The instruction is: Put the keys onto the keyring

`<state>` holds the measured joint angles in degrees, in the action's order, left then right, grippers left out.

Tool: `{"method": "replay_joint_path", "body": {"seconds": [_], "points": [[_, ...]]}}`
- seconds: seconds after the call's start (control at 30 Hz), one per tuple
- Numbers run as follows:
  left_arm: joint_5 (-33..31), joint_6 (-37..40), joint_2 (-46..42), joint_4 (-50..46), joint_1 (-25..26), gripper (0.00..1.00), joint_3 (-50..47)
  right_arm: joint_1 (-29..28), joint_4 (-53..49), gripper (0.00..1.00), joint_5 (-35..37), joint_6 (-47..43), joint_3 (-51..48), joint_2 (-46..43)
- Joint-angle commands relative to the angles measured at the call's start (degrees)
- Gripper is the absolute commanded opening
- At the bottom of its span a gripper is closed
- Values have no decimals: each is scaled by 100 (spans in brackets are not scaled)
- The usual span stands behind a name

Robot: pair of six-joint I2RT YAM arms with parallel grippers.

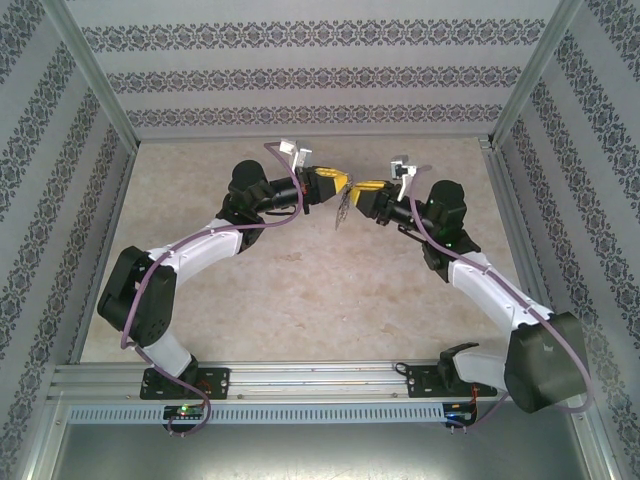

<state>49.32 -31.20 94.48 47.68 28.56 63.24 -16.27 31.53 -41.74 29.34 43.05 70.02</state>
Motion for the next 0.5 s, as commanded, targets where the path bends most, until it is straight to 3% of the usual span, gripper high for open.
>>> {"method": "replay_joint_path", "body": {"seconds": [0.0,0.47], "points": [[113,-88,42,475,71,0,162,2,152,32,196,-150,-73,-204],[176,-88,-34,437,71,0,136,160,389,32,725,43,-347,-704]]}}
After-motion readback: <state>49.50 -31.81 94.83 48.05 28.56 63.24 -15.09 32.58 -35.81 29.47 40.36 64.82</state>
